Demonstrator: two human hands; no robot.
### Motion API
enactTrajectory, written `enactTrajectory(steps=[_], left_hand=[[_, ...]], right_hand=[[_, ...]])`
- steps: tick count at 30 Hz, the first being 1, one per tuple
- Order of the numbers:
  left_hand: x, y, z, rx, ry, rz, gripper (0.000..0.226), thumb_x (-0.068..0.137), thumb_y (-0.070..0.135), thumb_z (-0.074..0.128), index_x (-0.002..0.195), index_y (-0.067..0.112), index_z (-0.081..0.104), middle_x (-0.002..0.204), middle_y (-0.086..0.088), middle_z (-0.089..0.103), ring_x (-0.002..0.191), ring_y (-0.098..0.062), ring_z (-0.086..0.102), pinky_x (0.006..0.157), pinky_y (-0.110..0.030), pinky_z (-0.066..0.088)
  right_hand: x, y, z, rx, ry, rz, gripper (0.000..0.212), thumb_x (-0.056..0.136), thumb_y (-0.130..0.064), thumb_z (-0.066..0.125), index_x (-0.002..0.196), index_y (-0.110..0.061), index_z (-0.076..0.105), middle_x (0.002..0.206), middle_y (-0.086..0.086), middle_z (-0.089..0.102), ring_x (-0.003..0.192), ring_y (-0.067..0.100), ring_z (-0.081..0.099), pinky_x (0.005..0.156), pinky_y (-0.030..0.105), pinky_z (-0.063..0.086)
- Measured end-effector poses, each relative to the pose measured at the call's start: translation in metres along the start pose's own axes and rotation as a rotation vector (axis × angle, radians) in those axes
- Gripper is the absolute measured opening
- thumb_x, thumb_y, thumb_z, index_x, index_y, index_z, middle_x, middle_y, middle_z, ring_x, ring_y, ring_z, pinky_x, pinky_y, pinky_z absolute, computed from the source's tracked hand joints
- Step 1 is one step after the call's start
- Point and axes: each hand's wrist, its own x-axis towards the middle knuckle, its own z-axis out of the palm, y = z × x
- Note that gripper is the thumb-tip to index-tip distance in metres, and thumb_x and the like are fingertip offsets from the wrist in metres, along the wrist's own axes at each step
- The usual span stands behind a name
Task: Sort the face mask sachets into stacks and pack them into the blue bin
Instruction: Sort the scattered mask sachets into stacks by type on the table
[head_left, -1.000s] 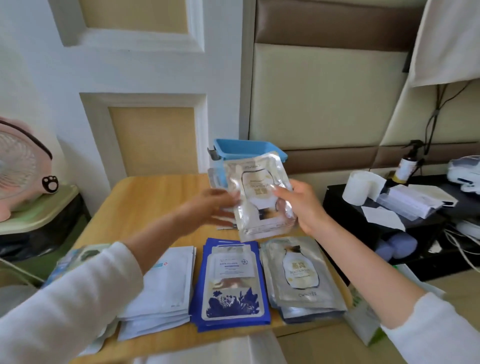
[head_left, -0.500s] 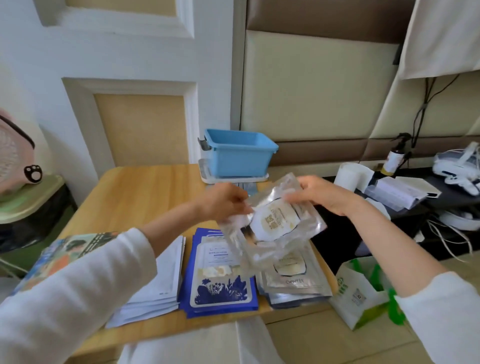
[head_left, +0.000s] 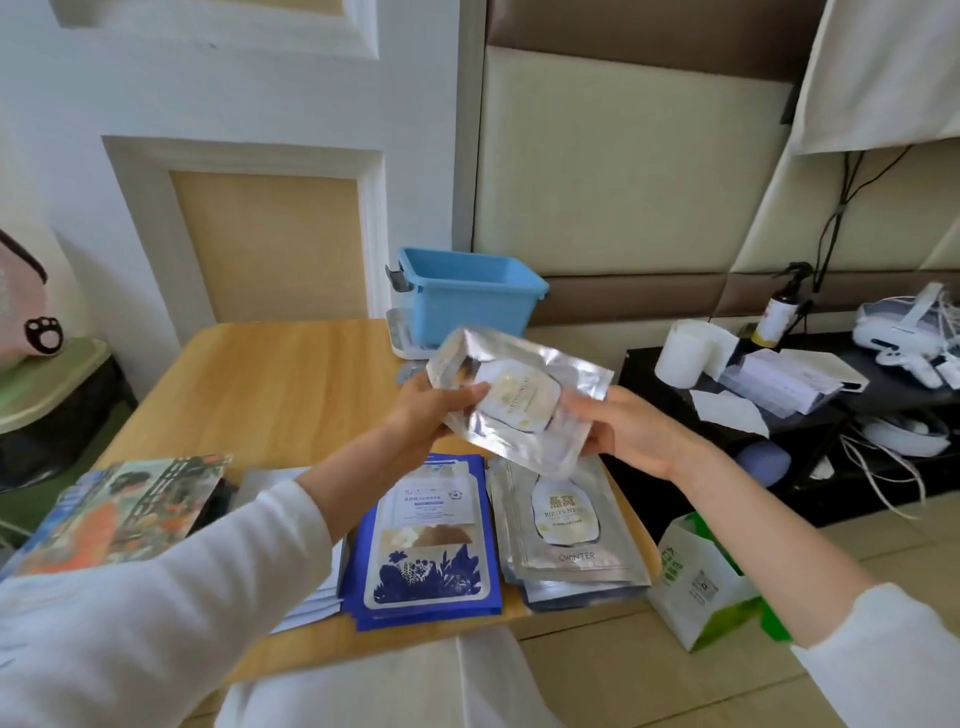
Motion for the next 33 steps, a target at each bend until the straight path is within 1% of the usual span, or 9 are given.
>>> enactTrajectory(steps=[4,9,15,18,20,22,26,30,33], left_hand=[[0.004,-0.004,-0.006,0.157,-0.117,-0.197,0.042,0.079,-0.003,0.066,0.119,-0.001,0.051,0.089,-0.008,0.062,0.065,-0.014,0.060,0.054,-0.024,0.054],[-0.002,-0.016,0.025,0.555,-0.346,-0.329,0.055,0.078,0.007,0.071,0.128,0.006,0.049,0.112,-0.009,0.062,0.101,-0.023,0.058,0.099,-0.040,0.045],[0.004,-0.037,0.049,0.690,-0.309,-0.159,0.076,0.078,0.015,0.075,0.142,0.019,0.034,0.137,-0.005,0.044,0.114,-0.017,0.048,0.067,-0.018,0.048],[0.008,-0.049,0.045,0.658,-0.308,-0.166,0.071,0.078,0.015,0.074,0.139,0.018,0.037,0.133,-0.002,0.046,0.089,-0.004,0.054,0.058,-0.012,0.049],[0.010,-0.050,0.041,0.586,-0.260,-0.229,0.063,0.079,0.013,0.073,0.133,0.013,0.040,0.107,0.003,0.055,0.071,-0.001,0.053,0.050,-0.010,0.047],[0.014,-0.049,0.036,0.592,-0.192,-0.222,0.058,0.079,0.011,0.074,0.128,0.010,0.043,0.093,0.006,0.051,0.072,-0.003,0.052,0.053,-0.012,0.046],[0.020,-0.047,0.040,0.738,-0.100,-0.058,0.052,0.077,0.007,0.074,0.122,0.008,0.047,0.103,0.002,0.048,0.090,-0.012,0.050,0.070,-0.020,0.046],[0.023,-0.053,0.041,0.889,-0.006,0.055,0.041,0.078,0.006,0.072,0.114,0.008,0.053,0.108,-0.004,0.060,0.101,-0.020,0.057,0.084,-0.028,0.047],[0.022,-0.053,0.035,0.703,0.054,0.084,0.022,0.079,-0.008,0.063,0.089,0.010,0.055,0.085,-0.001,0.059,0.072,-0.012,0.057,0.064,-0.019,0.050]], right_hand=[[0.021,-0.003,-0.025,-0.004,0.261,-0.049,0.054,0.093,-0.053,0.036,0.104,-0.010,0.066,0.096,0.010,0.073,0.083,0.022,0.070,0.067,0.030,0.056],[0.093,0.008,-0.016,-0.882,0.167,-0.028,0.034,0.089,-0.035,0.061,0.118,-0.018,0.064,0.123,0.002,0.063,0.115,0.017,0.057,0.093,0.029,0.045],[0.146,0.042,0.018,-1.345,-0.089,0.012,0.079,0.085,-0.055,0.057,0.149,-0.022,0.025,0.158,0.003,0.014,0.145,0.023,0.016,0.116,0.039,0.015],[0.154,0.056,0.018,-1.419,-0.097,0.010,0.083,0.081,-0.060,0.058,0.149,-0.025,0.024,0.157,0.003,0.020,0.142,0.027,0.025,0.114,0.042,0.023],[0.153,0.057,0.011,-1.424,-0.095,-0.045,0.072,0.084,-0.059,0.055,0.146,-0.029,0.032,0.150,0.002,0.037,0.135,0.028,0.037,0.109,0.045,0.032],[0.153,0.054,0.004,-1.392,-0.139,-0.052,0.060,0.090,-0.058,0.046,0.143,-0.032,0.037,0.146,0.000,0.043,0.132,0.027,0.040,0.107,0.045,0.034],[0.151,0.055,0.003,-1.438,-0.190,-0.089,0.045,0.096,-0.027,0.040,0.141,-0.030,0.040,0.145,0.005,0.045,0.134,0.029,0.040,0.107,0.051,0.033],[0.147,0.060,0.013,-1.502,-0.099,-0.228,0.033,0.084,-0.002,0.047,0.109,-0.019,0.060,0.102,0.008,0.065,0.100,0.032,0.062,0.082,0.046,0.050],[0.138,0.039,0.010,-1.517,0.146,-0.416,0.015,0.090,0.001,0.045,0.088,-0.008,0.057,0.076,0.008,0.058,0.075,0.029,0.062,0.060,0.036,0.047]])
